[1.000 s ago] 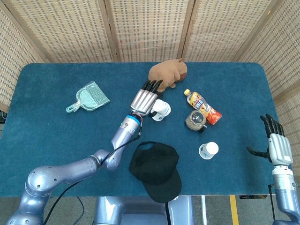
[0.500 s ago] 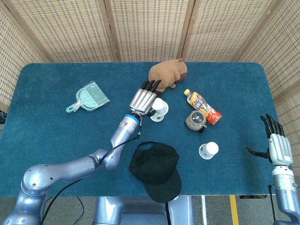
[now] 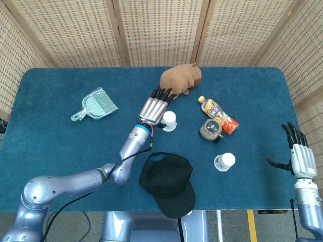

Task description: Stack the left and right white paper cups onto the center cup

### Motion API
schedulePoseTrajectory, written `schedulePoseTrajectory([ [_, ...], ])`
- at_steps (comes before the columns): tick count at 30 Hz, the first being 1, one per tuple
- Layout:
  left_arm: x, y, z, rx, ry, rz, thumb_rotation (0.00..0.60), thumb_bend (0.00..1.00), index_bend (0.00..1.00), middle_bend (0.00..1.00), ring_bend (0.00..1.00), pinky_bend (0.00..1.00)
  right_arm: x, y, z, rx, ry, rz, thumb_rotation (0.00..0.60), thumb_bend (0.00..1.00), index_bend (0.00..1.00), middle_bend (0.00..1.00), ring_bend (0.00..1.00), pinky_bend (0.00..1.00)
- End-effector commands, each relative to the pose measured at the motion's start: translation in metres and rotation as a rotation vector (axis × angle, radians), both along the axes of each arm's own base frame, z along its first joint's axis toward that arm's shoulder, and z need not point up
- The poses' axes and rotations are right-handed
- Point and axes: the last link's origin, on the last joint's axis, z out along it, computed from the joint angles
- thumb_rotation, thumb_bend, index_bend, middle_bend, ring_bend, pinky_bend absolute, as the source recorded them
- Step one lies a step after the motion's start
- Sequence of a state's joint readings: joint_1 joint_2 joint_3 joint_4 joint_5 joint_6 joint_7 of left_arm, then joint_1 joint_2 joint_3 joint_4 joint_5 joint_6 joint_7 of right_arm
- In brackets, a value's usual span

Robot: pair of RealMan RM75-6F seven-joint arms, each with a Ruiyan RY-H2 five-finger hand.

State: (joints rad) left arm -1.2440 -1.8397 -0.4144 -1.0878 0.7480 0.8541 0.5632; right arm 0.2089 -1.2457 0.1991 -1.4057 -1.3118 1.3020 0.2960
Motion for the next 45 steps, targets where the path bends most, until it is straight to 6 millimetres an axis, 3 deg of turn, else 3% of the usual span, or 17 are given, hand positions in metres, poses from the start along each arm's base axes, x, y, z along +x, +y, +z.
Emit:
schedulePoseTrajectory([
  [1, -0.031, -0.015, 0.02, 0.013, -0.04, 0.037, 0.6, 0.17, 0.09, 0.0, 0.0, 0.0, 0.0, 0.001, -0.001, 0.003, 0.001, 0.001, 0.6, 0.11, 0.03, 0.0, 0.0, 0.0],
  [9, -0.092, -0.049, 0.066, 0.081, -0.073, 0.102, 0.6, 0.17, 0.09, 0.0, 0.0, 0.0, 0.002, 0.0, -0.008, 0.031, 0.014, 0.01, 0.6, 0.11, 0.03, 0.0, 0.0, 0.0],
  [17, -0.173, -0.115, 0.121, 0.185, -0.063, 0.17, 0.6, 0.17, 0.09, 0.0, 0.0, 0.0, 0.008, 0.003, -0.011, 0.037, 0.041, 0.03, 0.6, 0.11, 0.03, 0.0, 0.0, 0.0],
  [27, -0.228, -0.167, 0.144, 0.214, -0.016, 0.218, 0.6, 0.17, 0.08, 0.0, 0.0, 0.0, 0.016, 0.008, -0.01, 0.023, 0.059, 0.055, 0.6, 0.11, 0.04, 0.0, 0.0, 0.0],
  [34, -0.265, -0.208, 0.143, 0.163, -0.037, 0.285, 0.6, 0.17, 0.08, 0.0, 0.0, 0.0, 0.026, 0.004, -0.012, 0.052, 0.072, 0.091, 0.6, 0.11, 0.14, 0.0, 0.0, 0.0],
  [41, -0.276, -0.218, 0.144, 0.167, -0.057, 0.281, 0.6, 0.17, 0.08, 0.0, 0.0, 0.0, 0.06, -0.026, -0.014, 0.094, 0.172, 0.169, 0.6, 0.11, 0.31, 0.01, 0.0, 0.03],
  [45, -0.277, -0.216, 0.146, 0.166, -0.065, 0.282, 0.6, 0.17, 0.08, 0.0, 0.0, 0.0, 0.067, -0.029, -0.02, 0.15, 0.207, 0.148, 0.6, 0.12, 0.34, 0.03, 0.0, 0.04],
])
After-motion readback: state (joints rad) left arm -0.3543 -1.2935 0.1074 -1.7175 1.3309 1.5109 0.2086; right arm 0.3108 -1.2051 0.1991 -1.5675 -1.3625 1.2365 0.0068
